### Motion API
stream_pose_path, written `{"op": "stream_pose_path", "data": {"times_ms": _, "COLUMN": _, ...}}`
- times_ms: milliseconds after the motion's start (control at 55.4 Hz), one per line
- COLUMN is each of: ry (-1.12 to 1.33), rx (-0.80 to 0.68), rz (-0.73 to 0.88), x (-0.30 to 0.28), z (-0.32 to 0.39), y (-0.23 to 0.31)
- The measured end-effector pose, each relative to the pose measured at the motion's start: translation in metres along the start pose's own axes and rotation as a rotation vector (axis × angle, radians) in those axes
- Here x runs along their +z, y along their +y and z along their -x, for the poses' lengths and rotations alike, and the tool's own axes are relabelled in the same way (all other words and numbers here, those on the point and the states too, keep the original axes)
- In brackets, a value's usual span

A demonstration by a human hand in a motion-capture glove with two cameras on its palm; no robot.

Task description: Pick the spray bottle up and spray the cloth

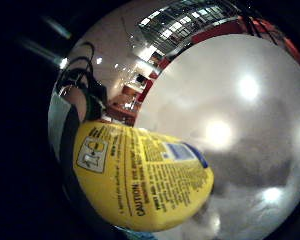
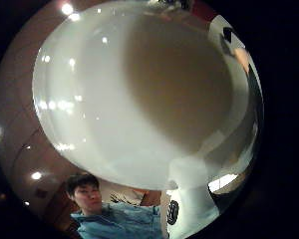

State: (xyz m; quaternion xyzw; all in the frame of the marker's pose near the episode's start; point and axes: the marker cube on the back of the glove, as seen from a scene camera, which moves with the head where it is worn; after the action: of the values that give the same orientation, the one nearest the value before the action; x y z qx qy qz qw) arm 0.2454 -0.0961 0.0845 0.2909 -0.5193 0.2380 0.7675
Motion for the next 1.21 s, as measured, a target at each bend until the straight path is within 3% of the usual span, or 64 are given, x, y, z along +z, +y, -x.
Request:
{"op": "stream_pose_path", "data": {"times_ms": 379, "ry": 0.033, "rx": 0.010, "rz": 0.072, "x": 0.030, "z": 0.015, "y": -0.014}}
{"op": "stream_pose_path", "data": {"times_ms": 902, "ry": -0.054, "rx": 0.007, "rz": 0.077, "x": 0.027, "z": 0.034, "y": -0.014}}
{"op": "stream_pose_path", "data": {"times_ms": 1209, "ry": 0.041, "rx": -0.025, "rz": 0.276, "x": 0.044, "z": 0.044, "y": -0.022}}
